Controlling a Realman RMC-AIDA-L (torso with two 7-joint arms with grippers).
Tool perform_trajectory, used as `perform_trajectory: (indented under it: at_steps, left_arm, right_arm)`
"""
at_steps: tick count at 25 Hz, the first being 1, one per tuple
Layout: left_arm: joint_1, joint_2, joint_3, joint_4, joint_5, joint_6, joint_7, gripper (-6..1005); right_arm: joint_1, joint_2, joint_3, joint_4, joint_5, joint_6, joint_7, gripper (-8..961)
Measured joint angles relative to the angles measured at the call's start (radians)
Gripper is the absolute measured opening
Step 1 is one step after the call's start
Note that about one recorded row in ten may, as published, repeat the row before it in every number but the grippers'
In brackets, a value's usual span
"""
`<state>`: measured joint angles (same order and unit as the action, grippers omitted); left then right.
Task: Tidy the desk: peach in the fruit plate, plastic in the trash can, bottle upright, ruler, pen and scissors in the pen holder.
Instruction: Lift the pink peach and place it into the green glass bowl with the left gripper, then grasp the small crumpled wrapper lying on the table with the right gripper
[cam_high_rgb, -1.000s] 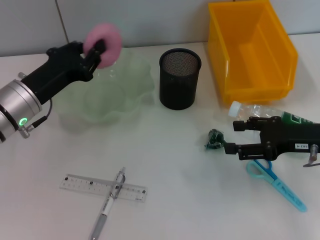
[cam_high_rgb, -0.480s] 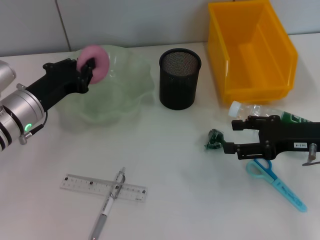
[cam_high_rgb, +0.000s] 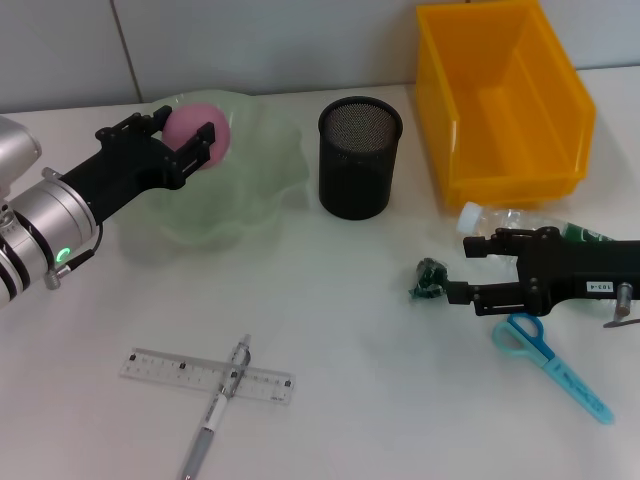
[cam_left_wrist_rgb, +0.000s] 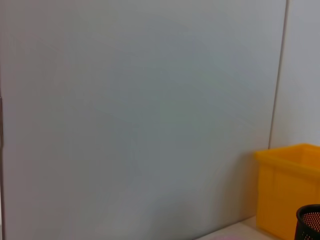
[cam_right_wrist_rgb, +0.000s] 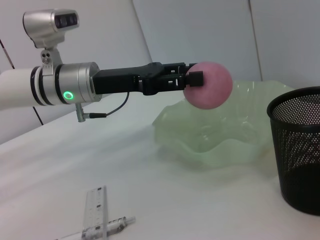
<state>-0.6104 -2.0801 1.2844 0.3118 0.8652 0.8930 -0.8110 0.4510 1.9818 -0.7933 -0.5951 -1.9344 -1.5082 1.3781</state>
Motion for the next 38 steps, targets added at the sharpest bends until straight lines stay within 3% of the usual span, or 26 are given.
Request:
perform_trajectory:
  at_steps: [7, 16, 19, 22, 27, 30, 38]
  left_arm:
    - [-0.004, 0.000, 0.000, 0.004, 0.000, 0.000, 0.000, 593]
    - [-0.006, 0.000, 0.000, 0.010, 0.000, 0.018, -0.014, 626]
    - [-0.005, 0.006, 0.013, 0.011, 0.006, 0.071, -0.089, 638]
    - [0.014, 0.023, 0.088, 0.042, 0.012, 0.191, -0.218, 649]
    - [0.056, 0.043, 0.158, 0.089, 0.018, 0.286, -0.336, 667]
    - [0.064, 0.054, 0.168, 0.092, 0.061, 0.351, -0.400, 679]
    - [0.070, 0.058, 0.160, 0.115, 0.262, 0.434, -0.467, 708]
  right_arm:
    - [0.000, 0.000, 0.000, 0.000, 0.000, 0.001, 0.000, 754]
    - [0.000, 0.000, 0.000, 0.000, 0.000, 0.005, -0.001, 749]
    - [0.000, 0.000, 0.000, 0.000, 0.000, 0.010, -0.001, 748]
    - [0.000, 0.000, 0.002, 0.000, 0.000, 0.012, 0.000, 746]
    - [0.000, -0.001, 0.002, 0.000, 0.000, 0.013, 0.001, 743]
    - [0.000, -0.001, 0.004, 0.000, 0.000, 0.013, 0.001, 742]
    - [-0.001, -0.003, 0.002, 0.000, 0.000, 0.013, 0.001, 737]
